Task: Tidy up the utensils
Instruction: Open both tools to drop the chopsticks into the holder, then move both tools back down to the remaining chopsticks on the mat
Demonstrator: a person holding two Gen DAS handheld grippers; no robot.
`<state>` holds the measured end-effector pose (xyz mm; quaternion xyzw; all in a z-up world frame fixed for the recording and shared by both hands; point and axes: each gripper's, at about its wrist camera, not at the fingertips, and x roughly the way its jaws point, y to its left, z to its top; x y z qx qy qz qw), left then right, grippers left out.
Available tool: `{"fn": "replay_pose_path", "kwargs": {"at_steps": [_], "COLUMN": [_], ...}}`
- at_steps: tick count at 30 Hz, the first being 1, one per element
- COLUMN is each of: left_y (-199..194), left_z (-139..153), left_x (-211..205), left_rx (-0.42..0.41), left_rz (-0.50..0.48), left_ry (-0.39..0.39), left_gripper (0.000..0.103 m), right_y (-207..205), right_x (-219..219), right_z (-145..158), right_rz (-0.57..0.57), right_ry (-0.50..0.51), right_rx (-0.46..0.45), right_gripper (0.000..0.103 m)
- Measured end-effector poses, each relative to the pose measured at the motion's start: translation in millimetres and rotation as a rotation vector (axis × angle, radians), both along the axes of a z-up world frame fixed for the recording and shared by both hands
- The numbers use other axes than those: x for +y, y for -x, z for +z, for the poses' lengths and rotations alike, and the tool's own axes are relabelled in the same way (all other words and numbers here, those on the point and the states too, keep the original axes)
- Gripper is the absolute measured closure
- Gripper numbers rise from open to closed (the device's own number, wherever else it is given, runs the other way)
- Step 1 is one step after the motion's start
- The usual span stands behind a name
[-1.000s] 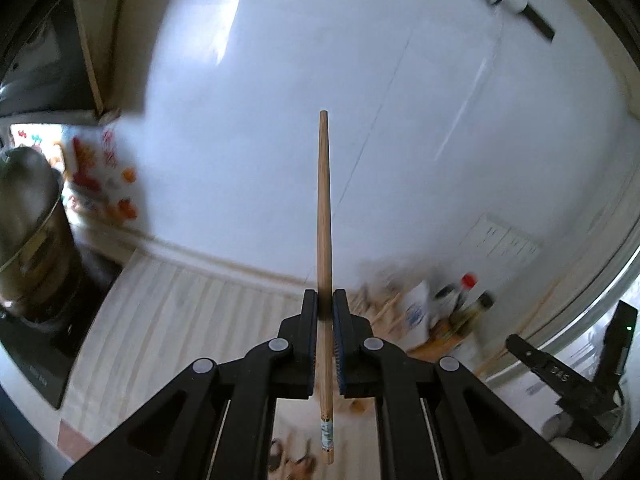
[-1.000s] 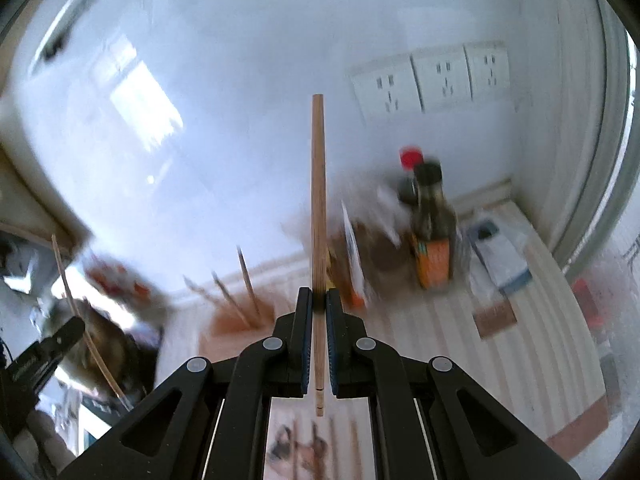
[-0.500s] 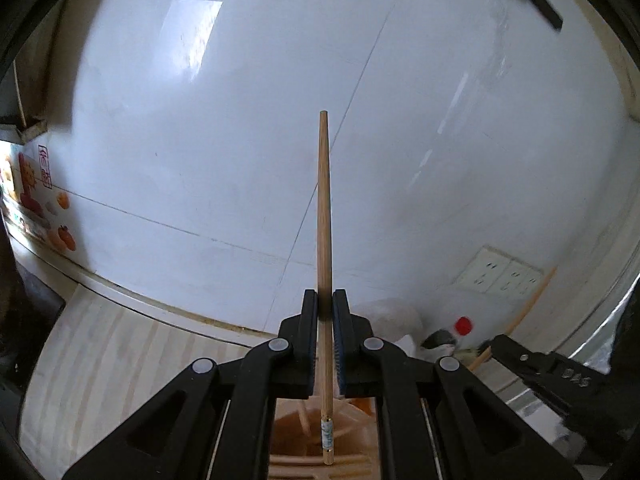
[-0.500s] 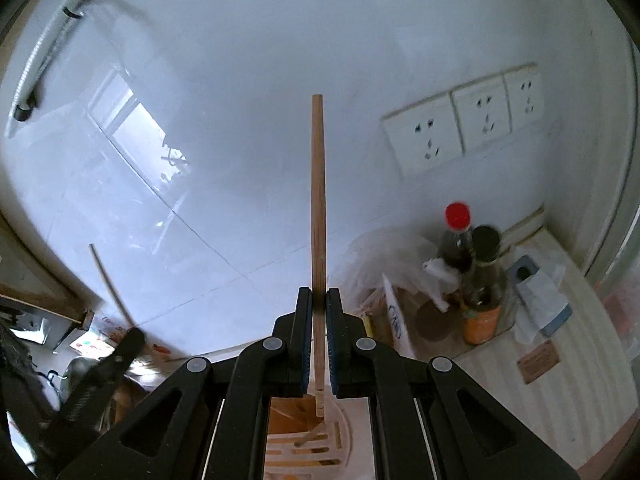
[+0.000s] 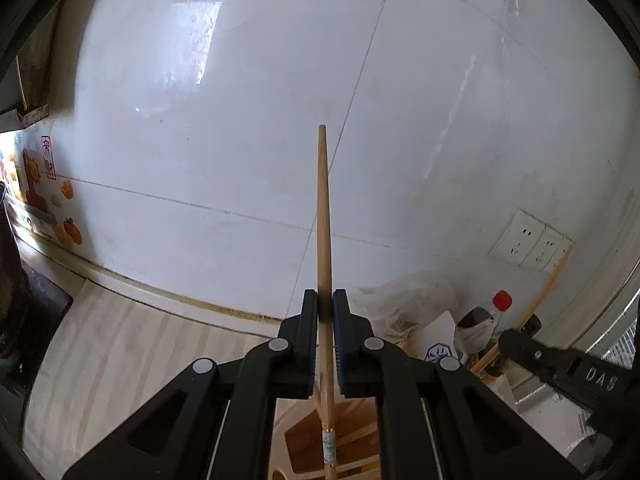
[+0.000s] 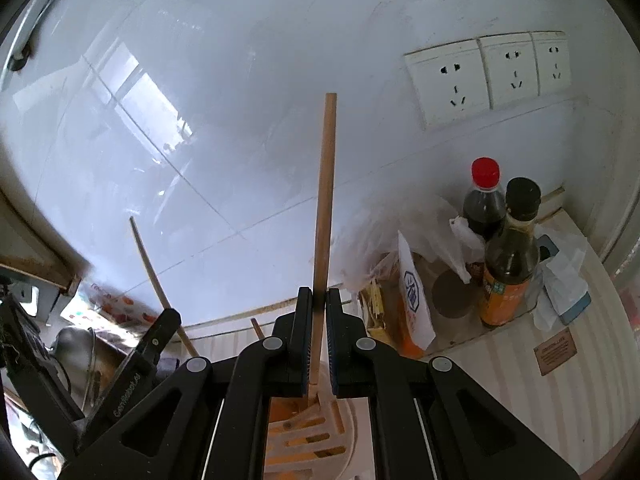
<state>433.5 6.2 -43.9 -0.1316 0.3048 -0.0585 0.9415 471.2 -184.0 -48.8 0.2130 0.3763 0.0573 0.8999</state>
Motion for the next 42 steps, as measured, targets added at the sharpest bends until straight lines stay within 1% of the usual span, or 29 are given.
{"fn": "replay_pose_path", "kwargs": {"at_steps": [3,8,12,20,24,26,27,28,29,30,31,32,33,34,35,36,39,41,42], "left_y": [-4.3,-5.6,0.5,8.0,15.6,19.2,23.1,30.5,38.3,44.7,53.1,62.3,67.9,74.3,80.3,84.7,101.0,113.0,117.1], "left_z": [2.0,-1.0,-6.0,-12.2,-9.6,-4.4,0.1,6.7,14.1,20.2,27.9,35.6,39.4,43.3,46.4,48.0,49.2,44.3,40.8], "left_x": [1.3,-2.5,-7.1,-6.2,-6.6,-7.1,-6.0,-2.6,1.8,5.8,11.6,18.7,23.2,28.8,33.7,36.8,44.6,48.0,47.8], "left_rx": [-0.013,-0.037,-0.046,-0.034,-0.001,0.034,0.049,0.048,0.038,0.028,0.018,0.007,0.000,0.004,0.018,0.027,0.055,0.072,0.085], "left_rz": [-0.001,0.001,-0.010,-0.022,-0.048,-0.062,-0.061,-0.053,-0.038,-0.024,0.006,0.040,0.052,0.066,0.083,0.096,0.146,0.172,0.179], "left_ry": [0.005,-0.038,-0.055,-0.072,-0.086,-0.098,-0.102,-0.099,-0.094,-0.090,-0.096,-0.096,-0.088,-0.086,-0.090,-0.093,-0.120,-0.135,-0.140], "left_gripper": [0.098,0.098,0.098,0.098,0.095,0.089,0.081,0.067,0.054,0.032,0.018,0.016,0.016,0.014,0.012,0.000,0.000,0.000,0.000], "right_y": [0.0,2.5,4.7,4.7,0.4,-1.5,-2.1,-1.5,-0.2,3.9,7.6,12.6,15.8,21.9,27.5,32.3,49.9,60.0,68.4], "right_x": [1.9,5.9,7.8,11.9,15.2,16.1,15.9,14.2,12.7,9.4,6.7,3.6,1.4,-1.9,-4.6,-7.3,-15.6,-20.0,-23.7], "right_z": [-0.5,1.0,-1.3,-8.4,-14.7,-17.0,-17.5,-16.7,-15.1,-10.2,-5.4,0.8,5.3,12.2,18.2,23.7,35.7,38.3,38.7], "right_rz": [0.005,0.013,0.020,0.065,0.113,0.131,0.139,0.146,0.148,0.143,0.140,0.140,0.140,0.140,0.143,0.142,0.139,0.137,0.135], "right_ry": [-0.003,0.004,0.010,0.017,0.006,0.008,0.004,-0.010,-0.019,-0.026,-0.029,-0.033,-0.032,-0.029,-0.028,-0.023,-0.008,-0.012,-0.019], "right_rx": [0.002,-0.018,-0.022,-0.001,0.045,0.070,0.085,0.093,0.092,0.079,0.064,0.045,0.034,0.017,0.003,-0.007,-0.031,-0.041,-0.049], "right_gripper": [0.096,0.096,0.096,0.096,0.095,0.094,0.092,0.085,0.072,0.065,0.055,0.053,0.053,0.052,0.049,0.048,0.041,0.034,0.033]}}
